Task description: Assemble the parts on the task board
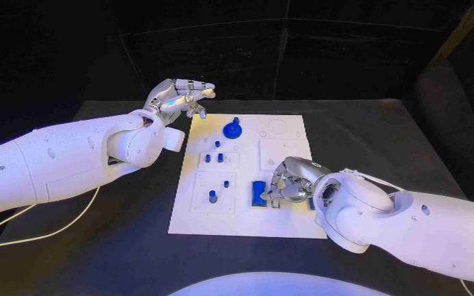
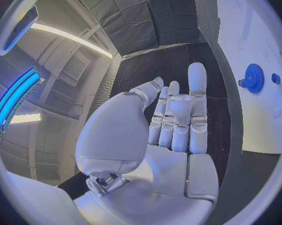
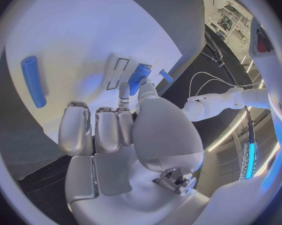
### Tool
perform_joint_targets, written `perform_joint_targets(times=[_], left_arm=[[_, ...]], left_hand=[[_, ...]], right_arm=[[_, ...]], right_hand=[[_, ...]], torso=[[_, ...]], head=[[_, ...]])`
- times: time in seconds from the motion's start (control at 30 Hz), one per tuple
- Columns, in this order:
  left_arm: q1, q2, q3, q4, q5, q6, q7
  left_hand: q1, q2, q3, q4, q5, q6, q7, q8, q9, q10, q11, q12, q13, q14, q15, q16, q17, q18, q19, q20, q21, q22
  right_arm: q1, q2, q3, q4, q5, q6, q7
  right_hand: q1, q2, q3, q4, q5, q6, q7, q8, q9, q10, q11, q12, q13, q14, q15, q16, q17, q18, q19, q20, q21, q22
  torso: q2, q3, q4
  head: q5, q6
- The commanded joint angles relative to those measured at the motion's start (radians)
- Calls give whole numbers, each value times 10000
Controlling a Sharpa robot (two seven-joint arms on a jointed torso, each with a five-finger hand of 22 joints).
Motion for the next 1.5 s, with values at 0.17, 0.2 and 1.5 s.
perform_joint_targets(times=[0.17,0.2,1.5], left_arm=[[14,-3,7,-1,9,82,108],[13,-3,7,-1,9,83,108],[-39,56,5,-112,11,311,100]], left_hand=[[19,63,2,-30,38,-22,-48,22,1,-71,-30,43,-11,-68,-21,14,-13,142,37,44,-50,-16],[19,63,2,-30,38,-22,-48,22,1,-71,-30,43,-11,-68,-21,14,-13,142,37,44,-50,-16],[25,62,-10,-35,31,-24,-41,24,1,-72,-24,54,-12,-70,-17,21,-13,139,44,45,-61,-23]], right_arm=[[56,-854,2,498,648,-1367,1023],[82,-1014,3,574,720,-1420,1097],[-57,-2449,-31,504,-594,563,-2]], right_hand=[[314,58,-173,-126,663,-657,303,-666,-258,59,227,-71,721,323,166,-78,-106,-180,-44,100,-4,-28],[351,79,-187,-141,732,-710,343,-761,-298,56,260,-75,723,323,194,-81,-110,-180,-45,128,-4,-24],[-55,85,-1103,542,599,152,271,-1479,-398,-122,230,-673,361,284,204,-222,-338,-148,-109,208,-65,-86]], torso=[[-4,-12,-16],[-6,-11,-30],[-41,10,-106]], head=[[-118,79],[-169,95],[-736,91]])
